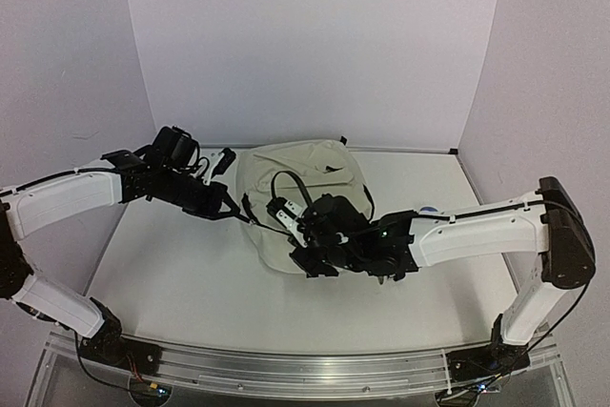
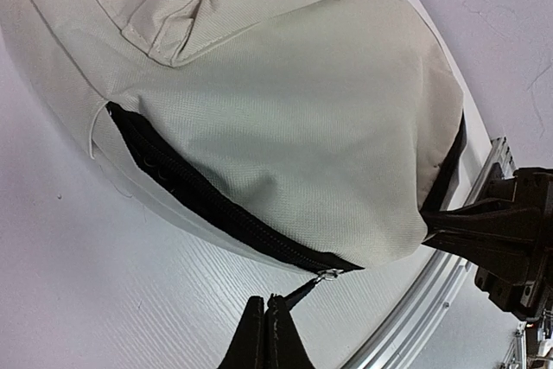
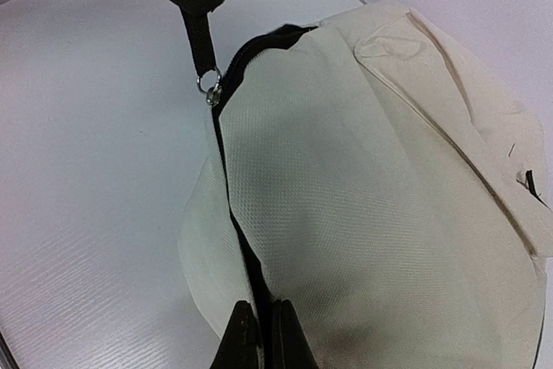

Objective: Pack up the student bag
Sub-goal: Zip the student bag at the center of the board.

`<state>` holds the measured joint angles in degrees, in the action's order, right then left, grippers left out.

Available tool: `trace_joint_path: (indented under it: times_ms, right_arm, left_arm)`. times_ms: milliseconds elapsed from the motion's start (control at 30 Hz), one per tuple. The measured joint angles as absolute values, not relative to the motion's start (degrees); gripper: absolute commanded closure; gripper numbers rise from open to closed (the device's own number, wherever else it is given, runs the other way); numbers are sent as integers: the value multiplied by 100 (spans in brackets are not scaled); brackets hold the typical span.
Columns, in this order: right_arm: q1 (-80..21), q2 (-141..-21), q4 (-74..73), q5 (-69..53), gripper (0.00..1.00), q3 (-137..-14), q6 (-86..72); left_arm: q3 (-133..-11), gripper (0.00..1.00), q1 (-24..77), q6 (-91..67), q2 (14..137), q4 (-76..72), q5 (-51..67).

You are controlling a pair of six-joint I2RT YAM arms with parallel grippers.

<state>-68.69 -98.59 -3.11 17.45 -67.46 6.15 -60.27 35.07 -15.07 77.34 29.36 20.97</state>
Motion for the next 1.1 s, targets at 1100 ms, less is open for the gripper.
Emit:
trace_joint_path:
  times_ms: [1100]
  right_arm:
    - [-6971, -9653, -429, 1708, 100, -6545, 156]
  left_arm:
    - [-6569, 100, 1900, -1326, 9244, 2285, 3122]
